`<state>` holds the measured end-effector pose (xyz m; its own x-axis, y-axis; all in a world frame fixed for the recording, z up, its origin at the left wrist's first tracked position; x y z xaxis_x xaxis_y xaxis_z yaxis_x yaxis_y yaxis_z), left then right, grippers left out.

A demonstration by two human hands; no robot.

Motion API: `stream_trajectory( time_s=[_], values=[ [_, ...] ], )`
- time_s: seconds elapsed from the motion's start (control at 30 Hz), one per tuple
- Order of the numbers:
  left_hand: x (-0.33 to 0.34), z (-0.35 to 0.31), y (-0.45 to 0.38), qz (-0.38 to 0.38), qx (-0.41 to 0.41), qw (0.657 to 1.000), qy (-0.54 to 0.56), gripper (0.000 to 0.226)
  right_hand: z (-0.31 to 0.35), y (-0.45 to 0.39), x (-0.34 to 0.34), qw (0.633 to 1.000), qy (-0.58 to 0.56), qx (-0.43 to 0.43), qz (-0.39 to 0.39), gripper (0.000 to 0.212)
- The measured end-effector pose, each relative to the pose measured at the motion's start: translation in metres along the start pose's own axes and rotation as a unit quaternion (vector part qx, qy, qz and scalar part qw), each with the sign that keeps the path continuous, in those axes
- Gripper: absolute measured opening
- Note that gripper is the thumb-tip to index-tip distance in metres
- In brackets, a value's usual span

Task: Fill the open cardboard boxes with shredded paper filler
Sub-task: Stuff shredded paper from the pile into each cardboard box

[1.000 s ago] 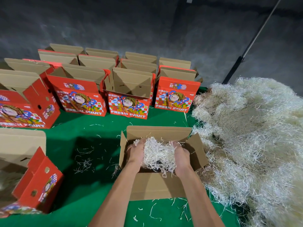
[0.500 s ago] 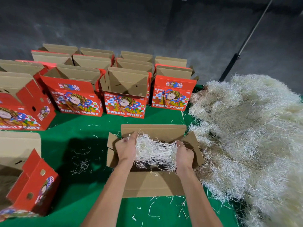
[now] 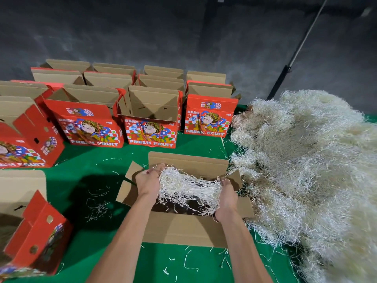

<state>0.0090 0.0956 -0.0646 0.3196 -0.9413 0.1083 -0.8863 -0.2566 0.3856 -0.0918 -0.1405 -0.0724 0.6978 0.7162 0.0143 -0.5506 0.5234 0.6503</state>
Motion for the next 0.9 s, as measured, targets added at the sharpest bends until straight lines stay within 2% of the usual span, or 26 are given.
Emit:
stream_trajectory(
  time_s=[0.1,0.17,0.27,0.33,0.43,0.53,0.63,0.77,0.9],
  values=[
    [0.002,0.002,0.004,-0.026,-0.067,0.994,0.087,0.019,0.004,0.003,0.002,0.998,-0.044,0.028,0.029,0.066],
    [0.008,0.006,0.007,0.016,-0.134,0.978,0.156,0.013,0.006,0.007,0.006,0.995,-0.075,0.032,0.061,0.065],
    [0.01,0.011,0.009,0.076,-0.212,0.952,0.209,0.037,0.002,0.011,0.009,0.991,-0.101,0.052,0.075,0.061],
    [0.005,0.007,0.01,0.099,-0.233,0.938,0.235,0.044,0.005,0.01,0.007,0.988,-0.114,0.057,0.09,0.06],
    [-0.012,-0.006,0.0,0.081,-0.213,0.939,0.257,0.053,0.015,0.004,-0.002,0.982,-0.152,0.063,0.096,0.076],
    [-0.014,-0.028,-0.006,0.123,-0.172,0.937,0.278,0.057,0.03,0.003,-0.009,0.99,-0.113,0.012,0.081,0.082],
    [-0.011,-0.037,-0.003,0.126,-0.146,0.958,0.214,0.055,0.034,0.006,-0.005,0.991,-0.093,-0.007,0.09,0.07],
    [-0.008,-0.032,0.015,0.083,-0.068,0.994,-0.004,0.052,0.031,0.021,0.011,0.98,-0.099,-0.028,0.168,0.061],
    [0.002,-0.025,0.034,0.065,0.01,0.997,-0.05,0.036,0.036,0.034,0.02,0.981,-0.074,-0.112,0.139,0.035]
  ],
)
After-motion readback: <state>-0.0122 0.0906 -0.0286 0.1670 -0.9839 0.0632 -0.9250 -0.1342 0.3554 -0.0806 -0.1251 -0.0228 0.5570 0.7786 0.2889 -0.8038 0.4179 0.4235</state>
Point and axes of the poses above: each hand's wrist, its own y-axis away from the middle knuckle, its own x-axis out of the palm, z = x × y, the point moved 5 cm from there along -y, towards the middle knuckle, and after that the axes turned 3 degrees about y, right-handed, at the moved point
